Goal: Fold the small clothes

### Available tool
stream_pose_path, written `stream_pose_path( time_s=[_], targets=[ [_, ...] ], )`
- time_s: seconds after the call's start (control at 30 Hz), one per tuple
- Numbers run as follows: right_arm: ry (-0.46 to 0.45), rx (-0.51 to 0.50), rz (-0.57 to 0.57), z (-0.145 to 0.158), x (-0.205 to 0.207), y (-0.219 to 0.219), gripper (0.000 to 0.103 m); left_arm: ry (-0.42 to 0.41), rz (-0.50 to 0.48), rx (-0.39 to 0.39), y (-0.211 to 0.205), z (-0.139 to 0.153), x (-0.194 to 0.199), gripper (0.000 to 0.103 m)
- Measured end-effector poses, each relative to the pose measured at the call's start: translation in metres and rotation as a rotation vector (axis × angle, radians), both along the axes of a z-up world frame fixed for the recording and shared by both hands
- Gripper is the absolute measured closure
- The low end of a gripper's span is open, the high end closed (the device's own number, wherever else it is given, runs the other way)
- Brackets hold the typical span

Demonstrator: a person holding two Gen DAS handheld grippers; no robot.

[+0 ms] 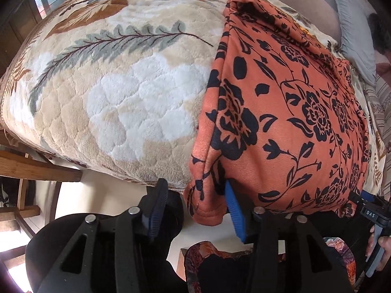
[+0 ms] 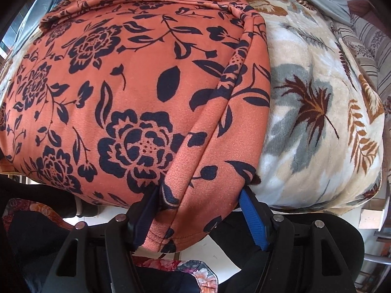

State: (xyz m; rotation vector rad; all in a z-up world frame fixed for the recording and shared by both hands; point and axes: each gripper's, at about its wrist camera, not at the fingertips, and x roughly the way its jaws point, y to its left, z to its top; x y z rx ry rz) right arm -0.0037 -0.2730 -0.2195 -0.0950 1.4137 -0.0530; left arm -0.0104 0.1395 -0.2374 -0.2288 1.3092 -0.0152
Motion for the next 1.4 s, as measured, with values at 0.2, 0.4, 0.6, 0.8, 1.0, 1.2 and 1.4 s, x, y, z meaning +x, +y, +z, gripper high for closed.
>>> stream_pose_path(
  time_s=[0.2,0.4,0.6,0.8,1.0,1.2,1.4],
  targets=[
    [-0.044,0.006,0.037,-0.001,-0.011,0.011,0.044,0.013,-0.011,-0.051,0.006,-0.009,-0.001,0.039],
    [-0.030,0.100,-0.031,0.016,-0.013,-0.024,0.083,0.002,-0.054,-0.063,-0.008,-0.014,0.000,0.088],
    [-0.066,0.176,-0.163,0.034,-0.015,-0.074,0.090,-0.015,-0.049,-0.101,-0.003,-0.010,-0.002,0.094],
    [-0.109,0.277,-0.243,0.050,-0.009,-0.115,0.092,-0.042,-0.070,-0.100,0.001,0.006,-0.003,0.095],
    [0.036,0.416,-0.331,0.019,-0.014,-0.121,0.090,0.048,-0.047,-0.022,-0.004,-0.010,0.006,0.033],
    [0.054,0.436,-0.384,0.015,-0.015,-0.118,0.090,0.012,-0.040,-0.044,-0.005,-0.011,0.005,0.037],
    [0.029,0.522,-0.451,0.017,-0.012,-0.133,0.090,-0.055,-0.103,-0.065,-0.022,-0.002,0.005,0.086]
  ],
)
